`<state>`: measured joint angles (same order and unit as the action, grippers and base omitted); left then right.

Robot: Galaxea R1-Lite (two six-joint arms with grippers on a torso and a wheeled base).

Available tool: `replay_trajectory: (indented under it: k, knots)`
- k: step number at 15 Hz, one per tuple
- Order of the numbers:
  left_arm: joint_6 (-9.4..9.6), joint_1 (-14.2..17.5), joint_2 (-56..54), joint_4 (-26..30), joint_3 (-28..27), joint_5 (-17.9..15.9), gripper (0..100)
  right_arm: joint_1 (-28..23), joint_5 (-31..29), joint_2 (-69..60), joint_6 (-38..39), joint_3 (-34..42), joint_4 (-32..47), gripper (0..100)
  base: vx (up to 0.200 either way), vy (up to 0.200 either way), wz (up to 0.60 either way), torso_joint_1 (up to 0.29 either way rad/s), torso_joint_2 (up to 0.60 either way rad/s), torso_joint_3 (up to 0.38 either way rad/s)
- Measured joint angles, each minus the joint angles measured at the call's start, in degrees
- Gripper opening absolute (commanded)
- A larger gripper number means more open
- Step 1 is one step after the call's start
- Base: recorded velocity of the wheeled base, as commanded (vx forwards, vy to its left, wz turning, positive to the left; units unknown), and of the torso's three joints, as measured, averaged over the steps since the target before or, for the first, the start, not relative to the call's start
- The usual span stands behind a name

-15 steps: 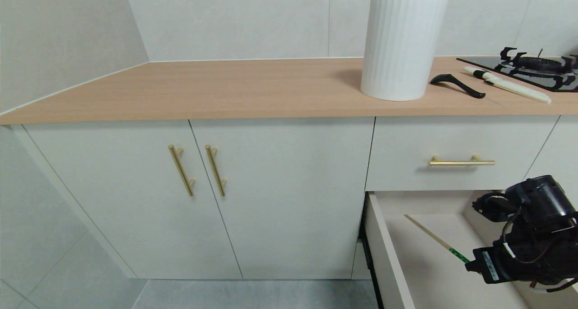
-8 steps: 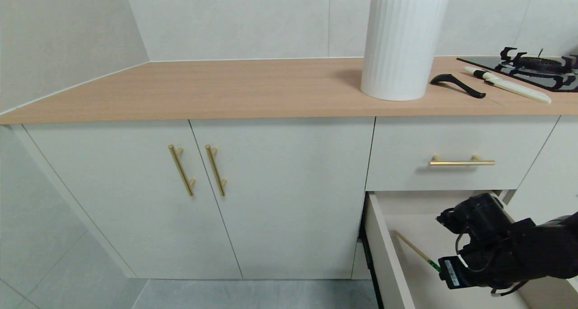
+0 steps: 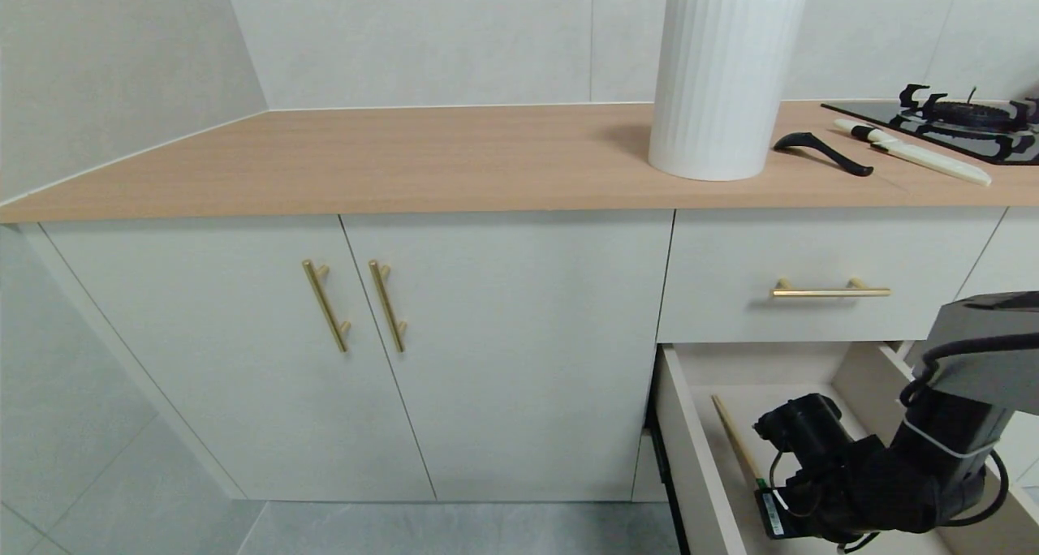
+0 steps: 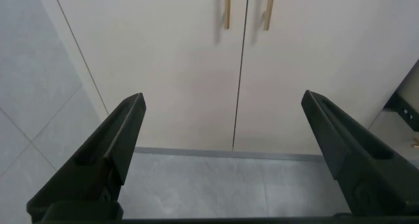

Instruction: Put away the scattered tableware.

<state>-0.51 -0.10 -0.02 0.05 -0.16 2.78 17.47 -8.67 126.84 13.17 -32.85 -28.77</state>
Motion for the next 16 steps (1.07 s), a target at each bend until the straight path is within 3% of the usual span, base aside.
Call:
replay_trajectory:
  k: [3, 8, 9, 16]
  knots:
    - [0.02, 0.00, 0.00, -0.02, 0.00, 0.00, 100, 0.09, -1.78, 3.73, -0.04, 1.38, -5.72, 0, 0.000, 0.000, 0.00, 0.000, 0.00, 0.000]
    - [0.00, -0.01, 0.00, 0.00, 0.02, 0.00, 100, 0.17, -1.93, 5.74, -0.01, 0.89, -6.25, 0, 0.000, 0.000, 0.00, 0.000, 0.00, 0.000]
    - [0.00, -0.01, 0.00, -0.02, 0.02, 0.01, 100, 0.17, -1.95, 5.90, -0.04, 0.88, -6.25, 100, 0.000, 0.000, 0.00, 0.000, 0.00, 0.000]
    - [0.00, 0.00, 0.00, 0.00, 0.00, -0.02, 100, 0.17, -1.82, 6.10, 0.18, 1.02, -6.21, 100, 0.000, 0.000, 0.00, 0.000, 0.00, 0.000]
